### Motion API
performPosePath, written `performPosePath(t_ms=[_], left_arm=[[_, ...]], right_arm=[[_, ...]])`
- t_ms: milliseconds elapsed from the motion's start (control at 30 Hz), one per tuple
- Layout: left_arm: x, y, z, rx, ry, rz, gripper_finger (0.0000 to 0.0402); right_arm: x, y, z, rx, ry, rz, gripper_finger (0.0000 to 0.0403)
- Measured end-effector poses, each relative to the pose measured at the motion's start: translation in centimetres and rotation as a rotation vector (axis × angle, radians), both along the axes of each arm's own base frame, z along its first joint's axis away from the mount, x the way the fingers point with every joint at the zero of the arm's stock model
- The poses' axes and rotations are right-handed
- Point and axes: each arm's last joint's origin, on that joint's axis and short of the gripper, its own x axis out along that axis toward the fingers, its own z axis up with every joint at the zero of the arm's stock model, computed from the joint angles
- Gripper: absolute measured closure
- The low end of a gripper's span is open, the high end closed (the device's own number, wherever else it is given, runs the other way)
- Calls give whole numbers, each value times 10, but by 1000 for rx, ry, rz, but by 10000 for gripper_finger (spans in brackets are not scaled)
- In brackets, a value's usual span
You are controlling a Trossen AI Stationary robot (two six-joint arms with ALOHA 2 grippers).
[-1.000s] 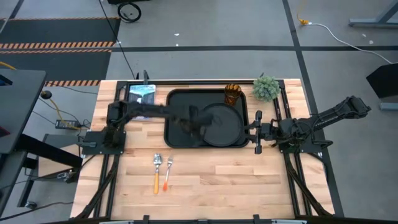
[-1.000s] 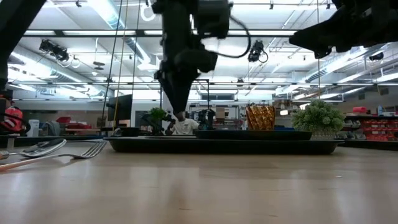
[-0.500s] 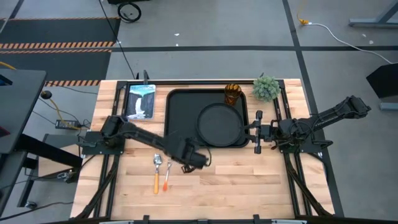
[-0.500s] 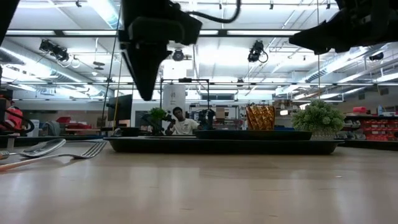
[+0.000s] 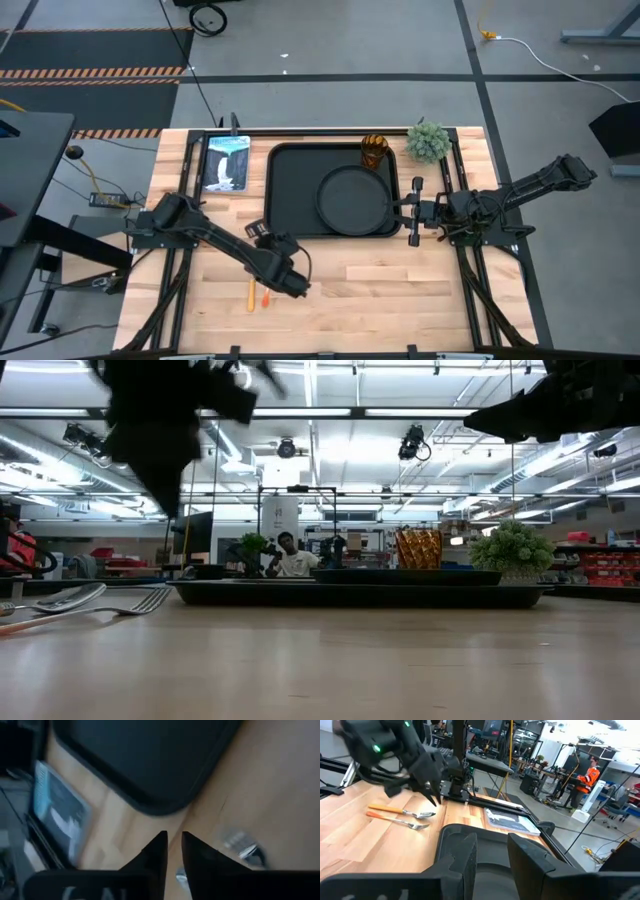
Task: Pick and place plate/cup/fork/spoon on tray
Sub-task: Put the orange fork on the black serving tray to the left of the black plate
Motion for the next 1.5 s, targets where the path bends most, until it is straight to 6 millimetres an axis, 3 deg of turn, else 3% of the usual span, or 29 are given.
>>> performPosePath(t_ms=[167, 433, 667, 1033, 1500], left_arm=[[-29, 15, -25, -115, -58, 73, 368], [-57, 32, -16, -360, -376, 368, 391], [-51, 27, -31, -579, -490, 544, 367], [-46, 22, -33, -659, -489, 569, 251], [-41, 5, -53, -710, -443, 606, 244]], right_arm=[[0, 0, 0, 2, -5, 0, 287], [0, -1, 3, 9, -35, -10, 287], [0, -1, 5, 13, -50, -9, 287], [0, -1, 5, 12, -50, -9, 287], [1, -1, 5, 15, -48, -1, 287]])
